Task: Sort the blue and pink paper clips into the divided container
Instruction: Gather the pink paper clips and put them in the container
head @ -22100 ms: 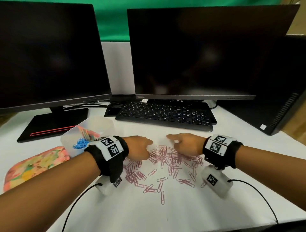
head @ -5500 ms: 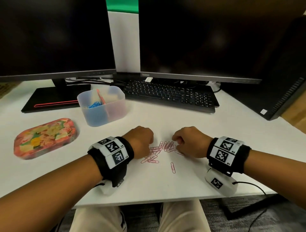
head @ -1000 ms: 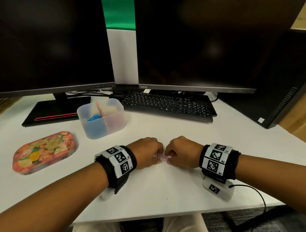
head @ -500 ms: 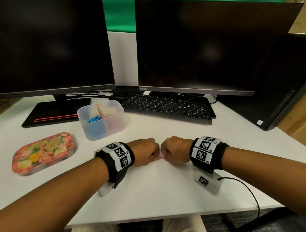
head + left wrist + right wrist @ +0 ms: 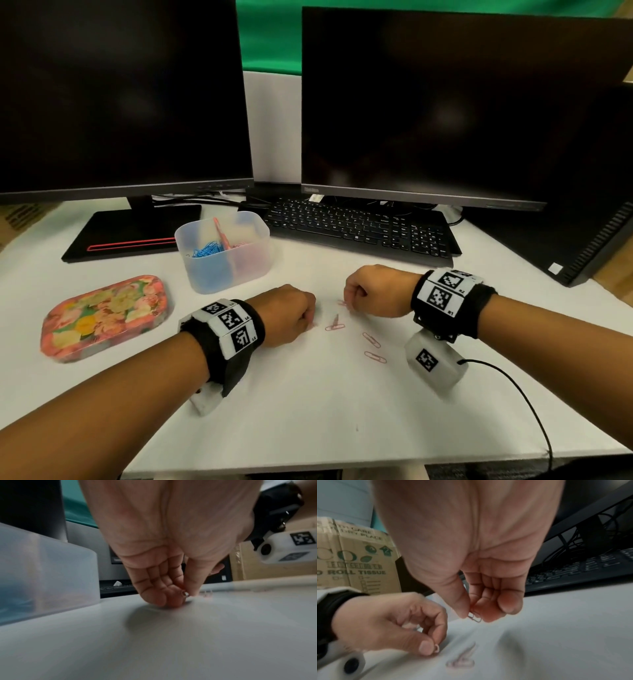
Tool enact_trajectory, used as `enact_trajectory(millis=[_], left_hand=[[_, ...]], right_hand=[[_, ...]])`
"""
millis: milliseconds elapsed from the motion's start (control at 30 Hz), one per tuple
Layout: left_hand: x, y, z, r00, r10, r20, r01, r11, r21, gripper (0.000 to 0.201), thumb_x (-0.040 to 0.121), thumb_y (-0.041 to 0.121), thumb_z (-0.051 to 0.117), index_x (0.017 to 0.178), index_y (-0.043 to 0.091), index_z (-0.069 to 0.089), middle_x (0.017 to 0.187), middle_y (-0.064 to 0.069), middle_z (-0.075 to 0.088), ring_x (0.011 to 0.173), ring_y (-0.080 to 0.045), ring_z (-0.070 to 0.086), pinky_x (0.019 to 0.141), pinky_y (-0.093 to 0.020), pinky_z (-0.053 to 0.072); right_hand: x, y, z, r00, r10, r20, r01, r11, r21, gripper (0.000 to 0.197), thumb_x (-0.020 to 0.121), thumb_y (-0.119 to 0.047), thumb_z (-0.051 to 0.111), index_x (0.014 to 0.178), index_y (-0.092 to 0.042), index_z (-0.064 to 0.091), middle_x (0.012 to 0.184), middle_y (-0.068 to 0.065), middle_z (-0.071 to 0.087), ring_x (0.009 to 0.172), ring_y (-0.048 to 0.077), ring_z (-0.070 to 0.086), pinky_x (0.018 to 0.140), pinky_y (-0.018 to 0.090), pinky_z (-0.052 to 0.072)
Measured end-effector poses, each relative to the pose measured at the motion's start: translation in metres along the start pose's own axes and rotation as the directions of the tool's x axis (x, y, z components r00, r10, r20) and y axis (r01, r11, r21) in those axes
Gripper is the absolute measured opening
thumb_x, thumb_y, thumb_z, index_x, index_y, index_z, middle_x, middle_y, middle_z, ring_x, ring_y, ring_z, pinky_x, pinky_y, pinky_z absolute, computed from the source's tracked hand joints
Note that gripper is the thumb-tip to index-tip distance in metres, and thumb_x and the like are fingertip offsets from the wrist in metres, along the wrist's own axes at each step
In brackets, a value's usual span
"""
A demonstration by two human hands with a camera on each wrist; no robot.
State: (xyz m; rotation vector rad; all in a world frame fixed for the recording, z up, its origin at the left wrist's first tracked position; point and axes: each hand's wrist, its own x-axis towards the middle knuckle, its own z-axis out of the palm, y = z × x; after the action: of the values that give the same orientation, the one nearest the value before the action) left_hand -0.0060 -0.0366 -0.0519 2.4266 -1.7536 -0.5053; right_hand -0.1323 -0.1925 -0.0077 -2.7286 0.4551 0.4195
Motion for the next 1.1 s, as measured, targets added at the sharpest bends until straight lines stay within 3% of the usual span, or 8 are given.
enact_trajectory(millis=[167, 233, 333, 500, 700, 833, 967, 1100], left_hand=[[-0.011, -0.019, -0.041, 0.962, -0.155, -0.227, 0.130, 0.984, -0.123, 0.016, 0.089, 0.013, 0.054, 0.082, 0.022, 0.066, 0.081, 0.005, 0.065, 0.080, -0.016, 0.062, 0.079, -0.028, 0.052], [-0.007, -0.037, -0.066, 0.904, -0.272, -0.330, 0.228, 0.960, -0.165, 0.018, 0.087, 0.010, 0.054, 0.079, 0.015, 0.069, 0.084, -0.001, 0.071, 0.084, -0.021, 0.065, 0.088, -0.035, 0.052], [0.002, -0.066, -0.098, 0.804, -0.416, -0.425, 0.329, 0.907, -0.264, 0.019, 0.082, 0.014, 0.055, 0.076, 0.014, 0.073, 0.083, -0.008, 0.073, 0.082, -0.029, 0.069, 0.080, -0.039, 0.058], [0.016, -0.086, -0.113, 0.773, -0.494, -0.399, 0.392, 0.866, -0.312, 0.014, 0.084, 0.010, 0.062, 0.077, 0.013, 0.073, 0.082, -0.010, 0.072, 0.080, -0.027, 0.071, 0.078, -0.039, 0.060], [0.012, -0.087, -0.110, 0.737, -0.519, -0.433, 0.399, 0.851, -0.341, 0.015, 0.084, 0.007, 0.062, 0.080, 0.019, 0.070, 0.092, -0.009, 0.071, 0.082, -0.026, 0.070, 0.080, -0.040, 0.060], [-0.003, -0.053, -0.094, 0.824, -0.345, -0.449, 0.257, 0.935, -0.245, 0.018, 0.084, 0.013, 0.056, 0.083, 0.020, 0.073, 0.083, 0.002, 0.070, 0.086, -0.021, 0.067, 0.091, -0.039, 0.053], [-0.001, -0.010, -0.056, 0.966, -0.125, -0.225, 0.107, 0.990, -0.091, 0.014, 0.084, 0.021, 0.064, 0.094, 0.025, 0.073, 0.087, 0.011, 0.066, 0.091, -0.011, 0.063, 0.082, -0.022, 0.043], [0.015, 0.014, -0.026, 1.000, 0.025, -0.008, -0.024, 0.999, 0.027, 0.039, 0.084, 0.042, 0.068, 0.118, 0.023, 0.064, 0.111, 0.005, 0.060, 0.098, -0.013, 0.052, 0.082, -0.025, 0.043]], right_hand=[[0.026, -0.025, -0.031, 0.991, -0.052, -0.127, 0.062, 0.995, 0.076, 0.018, 0.090, -0.016, 0.056, 0.095, -0.016, 0.073, 0.086, -0.007, 0.064, 0.077, 0.011, 0.058, 0.071, 0.022, 0.046], [0.047, -0.041, -0.043, 0.980, -0.062, -0.188, 0.083, 0.991, 0.106, 0.019, 0.090, -0.016, 0.056, 0.094, -0.008, 0.073, 0.079, -0.006, 0.063, 0.070, 0.010, 0.058, 0.067, 0.021, 0.048], [0.089, -0.067, -0.058, 0.961, -0.033, -0.276, 0.078, 0.985, 0.155, 0.024, 0.088, -0.017, 0.056, 0.091, 0.001, 0.072, 0.073, 0.004, 0.065, 0.070, 0.018, 0.061, 0.070, 0.028, 0.054], [0.142, -0.105, -0.067, 0.947, 0.000, -0.321, 0.030, 0.996, 0.088, 0.019, 0.088, -0.027, 0.061, 0.089, -0.008, 0.065, 0.097, 0.011, 0.070, 0.093, 0.029, 0.067, 0.081, 0.036, 0.057], [0.141, -0.110, -0.061, 0.943, -0.024, -0.332, 0.082, 0.983, 0.162, 0.016, 0.085, -0.018, 0.066, 0.094, -0.007, 0.073, 0.089, 0.010, 0.073, 0.083, 0.027, 0.071, 0.076, 0.038, 0.061], [0.094, -0.076, -0.054, 0.945, -0.090, -0.314, 0.135, 0.983, 0.123, 0.023, 0.087, -0.013, 0.054, 0.092, -0.014, 0.076, 0.077, -0.007, 0.070, 0.076, 0.013, 0.064, 0.064, 0.020, 0.054], [0.038, -0.030, -0.022, 0.992, -0.047, -0.116, 0.033, 0.992, -0.124, 0.029, 0.087, -0.015, 0.051, 0.101, -0.023, 0.075, 0.105, -0.006, 0.072, 0.096, 0.014, 0.063, 0.089, 0.029, 0.052], [-0.009, 0.009, 0.005, 0.989, 0.145, -0.015, -0.146, 0.984, -0.100, 0.020, 0.082, -0.029, 0.060, 0.093, -0.020, 0.073, 0.094, -0.003, 0.072, 0.090, 0.022, 0.066, 0.082, 0.036, 0.057]])
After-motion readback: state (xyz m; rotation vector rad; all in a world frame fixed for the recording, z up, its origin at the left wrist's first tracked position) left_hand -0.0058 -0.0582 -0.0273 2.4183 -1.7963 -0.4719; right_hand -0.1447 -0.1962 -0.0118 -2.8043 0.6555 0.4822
